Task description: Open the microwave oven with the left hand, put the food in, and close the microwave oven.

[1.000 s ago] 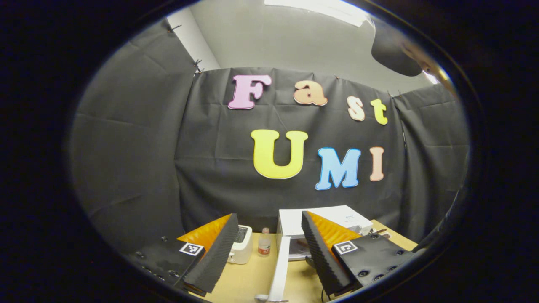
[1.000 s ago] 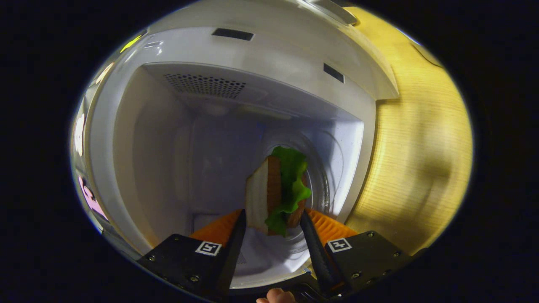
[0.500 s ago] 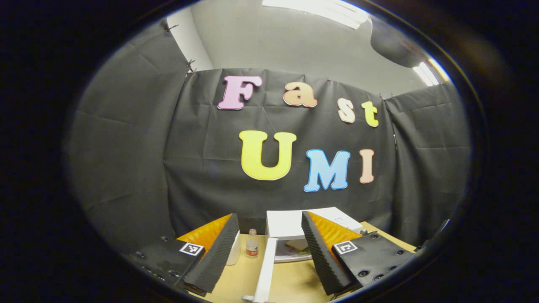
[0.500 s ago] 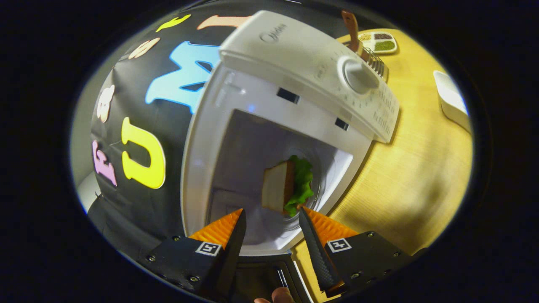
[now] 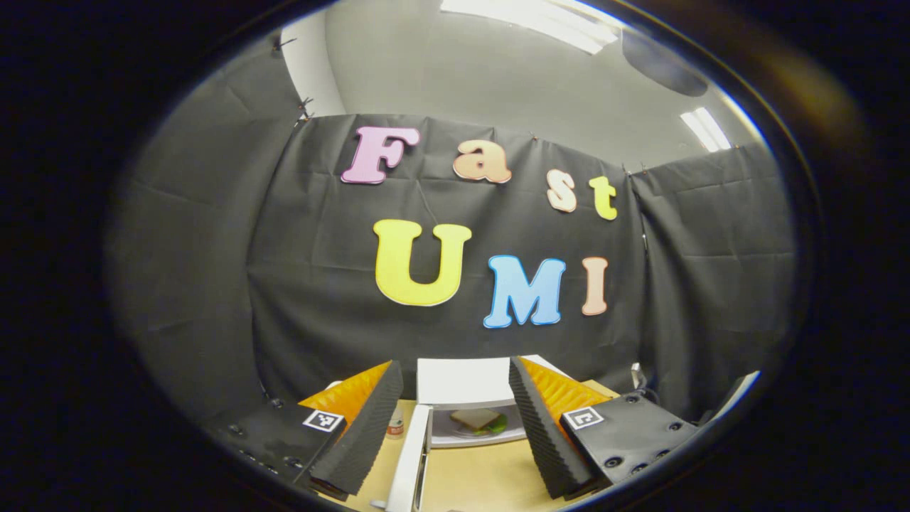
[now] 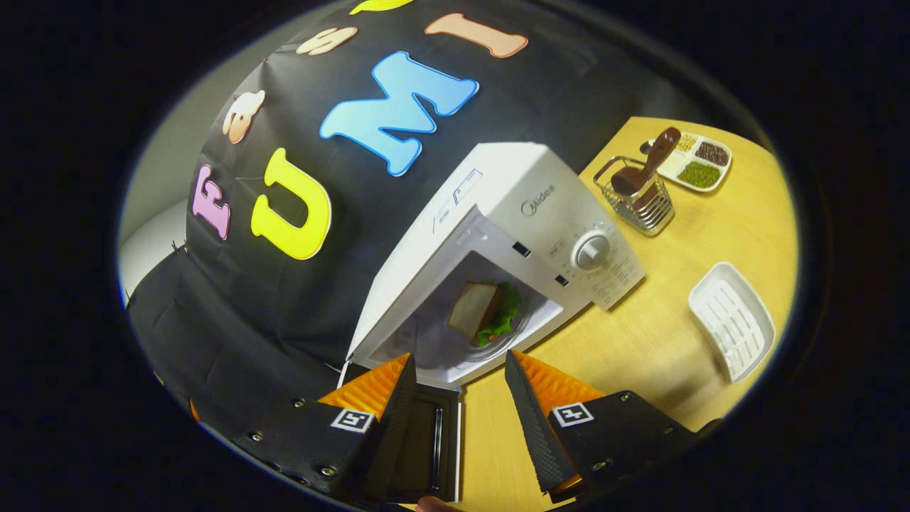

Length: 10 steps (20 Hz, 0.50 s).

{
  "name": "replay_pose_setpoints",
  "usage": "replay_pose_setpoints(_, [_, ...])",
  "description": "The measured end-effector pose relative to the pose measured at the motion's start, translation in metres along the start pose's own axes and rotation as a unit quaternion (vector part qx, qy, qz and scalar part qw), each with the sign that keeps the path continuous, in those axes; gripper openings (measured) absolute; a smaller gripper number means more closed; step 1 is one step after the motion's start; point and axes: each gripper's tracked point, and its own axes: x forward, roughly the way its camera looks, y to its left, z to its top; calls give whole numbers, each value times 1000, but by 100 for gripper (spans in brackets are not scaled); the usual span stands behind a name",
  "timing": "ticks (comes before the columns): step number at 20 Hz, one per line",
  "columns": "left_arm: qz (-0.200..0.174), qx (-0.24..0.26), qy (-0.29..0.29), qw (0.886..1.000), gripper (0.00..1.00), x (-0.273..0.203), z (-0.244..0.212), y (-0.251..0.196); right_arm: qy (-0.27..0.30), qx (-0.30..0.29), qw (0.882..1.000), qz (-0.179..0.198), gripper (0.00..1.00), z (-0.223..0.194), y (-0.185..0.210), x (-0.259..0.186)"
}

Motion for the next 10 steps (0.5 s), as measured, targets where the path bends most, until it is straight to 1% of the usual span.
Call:
replay_pose_setpoints(2, [4,9,0,1000,94,0,-3,-2,-20,-27,999,-6,76,18,6,-28])
replay_pose_setpoints(6, [3,13,13,1000,94,-3,-21,-13,-53,-63,997,1,76,56,27,-72])
replay_pose_setpoints(7, [2,12,14,1000,94,-5,-23,-15,-65,-80,995,3,76,63,36,-93])
replay_pose_setpoints(10, [6,15,11,1000,94,-8,-26,-18,-100,-138,985,-8,76,86,46,-128])
